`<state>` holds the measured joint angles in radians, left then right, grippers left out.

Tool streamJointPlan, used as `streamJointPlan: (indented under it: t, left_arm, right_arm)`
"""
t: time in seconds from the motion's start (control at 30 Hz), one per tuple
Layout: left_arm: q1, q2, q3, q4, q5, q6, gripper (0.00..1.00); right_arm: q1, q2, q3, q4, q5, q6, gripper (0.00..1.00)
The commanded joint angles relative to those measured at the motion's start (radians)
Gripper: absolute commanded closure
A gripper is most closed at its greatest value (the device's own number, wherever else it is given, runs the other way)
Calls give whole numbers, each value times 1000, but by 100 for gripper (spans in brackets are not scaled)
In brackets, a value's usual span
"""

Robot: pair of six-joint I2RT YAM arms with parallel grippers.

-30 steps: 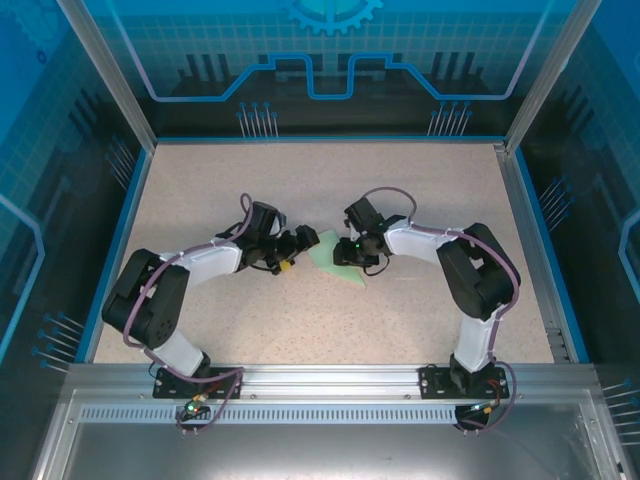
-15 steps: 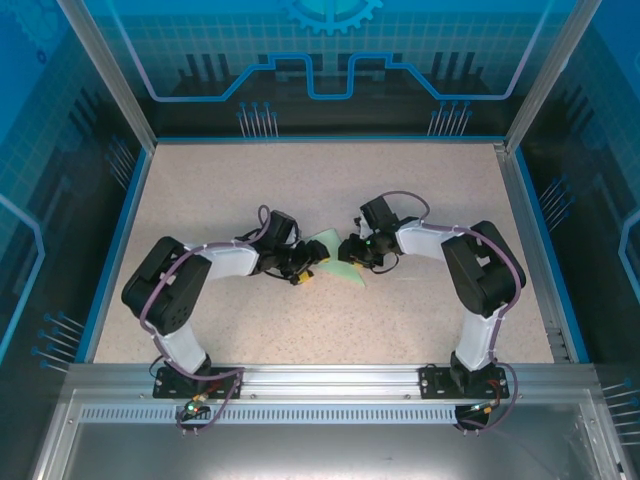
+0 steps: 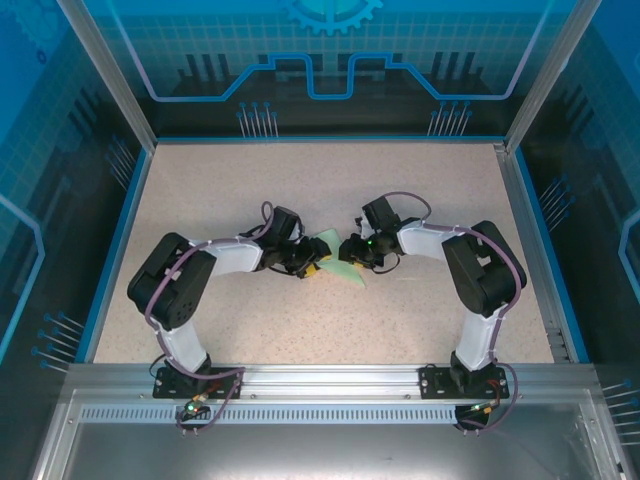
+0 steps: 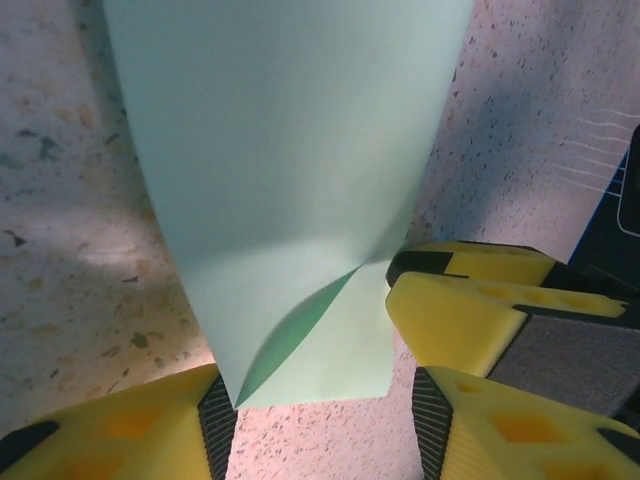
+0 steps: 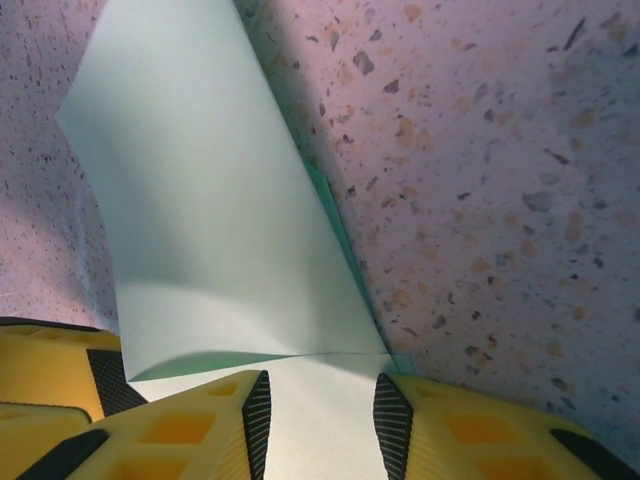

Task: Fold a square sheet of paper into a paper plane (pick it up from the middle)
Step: Fold the wing for the fifth time at the center of the table.

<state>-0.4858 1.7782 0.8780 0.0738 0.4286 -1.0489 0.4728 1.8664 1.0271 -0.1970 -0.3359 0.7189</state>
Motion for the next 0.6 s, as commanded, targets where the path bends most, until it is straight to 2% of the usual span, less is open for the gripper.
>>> streamJointPlan:
  t: [0.0, 0.13, 0.33, 0.47, 0.57]
  left_arm:
    - [-7, 20, 27, -23, 24, -8, 44]
    - [-7, 29, 30, -17, 26, -13, 44]
    - [-8, 33, 40, 20, 44, -19, 65]
    - [-11, 27, 42, 6, 44, -7, 80]
    - [-13, 22, 45, -8, 39, 1, 87]
  right_arm:
    - [-14, 48, -41, -41, 51, 11, 62]
    - [-15, 48, -41, -44, 55, 10, 63]
    - [-16, 46, -44, -29, 45, -10, 63]
    - [-19, -2, -82, 68, 23, -60, 62]
    - [-23, -46, -79, 106, 44, -107, 59]
